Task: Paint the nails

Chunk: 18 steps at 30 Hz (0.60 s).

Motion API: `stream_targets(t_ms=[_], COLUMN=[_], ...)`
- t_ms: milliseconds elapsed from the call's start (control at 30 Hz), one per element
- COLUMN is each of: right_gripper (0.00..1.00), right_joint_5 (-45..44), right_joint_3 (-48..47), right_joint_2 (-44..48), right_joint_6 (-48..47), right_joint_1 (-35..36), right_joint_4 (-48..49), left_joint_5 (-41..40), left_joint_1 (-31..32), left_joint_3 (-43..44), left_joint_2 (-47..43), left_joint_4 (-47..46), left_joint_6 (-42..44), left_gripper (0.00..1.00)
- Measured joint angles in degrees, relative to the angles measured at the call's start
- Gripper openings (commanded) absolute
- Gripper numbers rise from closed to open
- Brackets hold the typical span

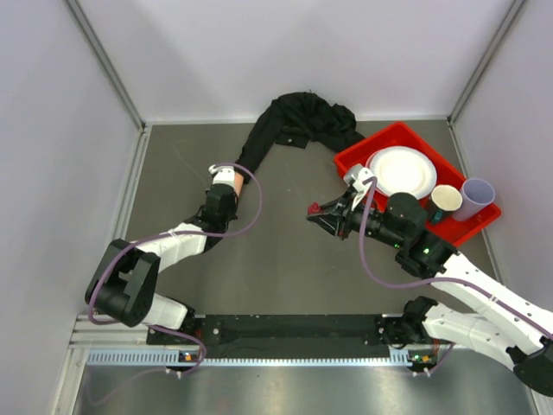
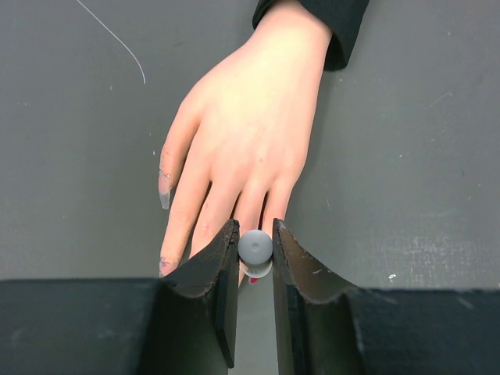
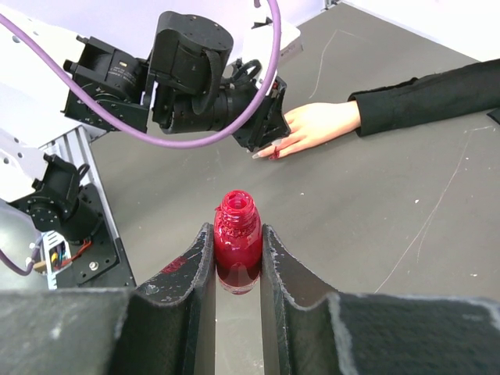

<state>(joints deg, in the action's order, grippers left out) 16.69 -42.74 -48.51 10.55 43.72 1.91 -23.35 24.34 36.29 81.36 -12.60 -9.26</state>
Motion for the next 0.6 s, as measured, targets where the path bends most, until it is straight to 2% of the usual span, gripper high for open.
stream_targets(t_ms=[600], right_gripper=[0.0], right_joint_5=[1.0], right_joint_3=[0.0], right_joint_2=[-0.4], right_joint_6=[0.2], right_joint_1=[-0.4], right_joint_4=[0.2], left_joint_5=[0.0], left_joint_1=[0.0], left_joint_3=[0.0], left_joint_2=[0.0], left_joint_4=[0.9], left_joint_6=[-0.5], left_gripper=[0.0])
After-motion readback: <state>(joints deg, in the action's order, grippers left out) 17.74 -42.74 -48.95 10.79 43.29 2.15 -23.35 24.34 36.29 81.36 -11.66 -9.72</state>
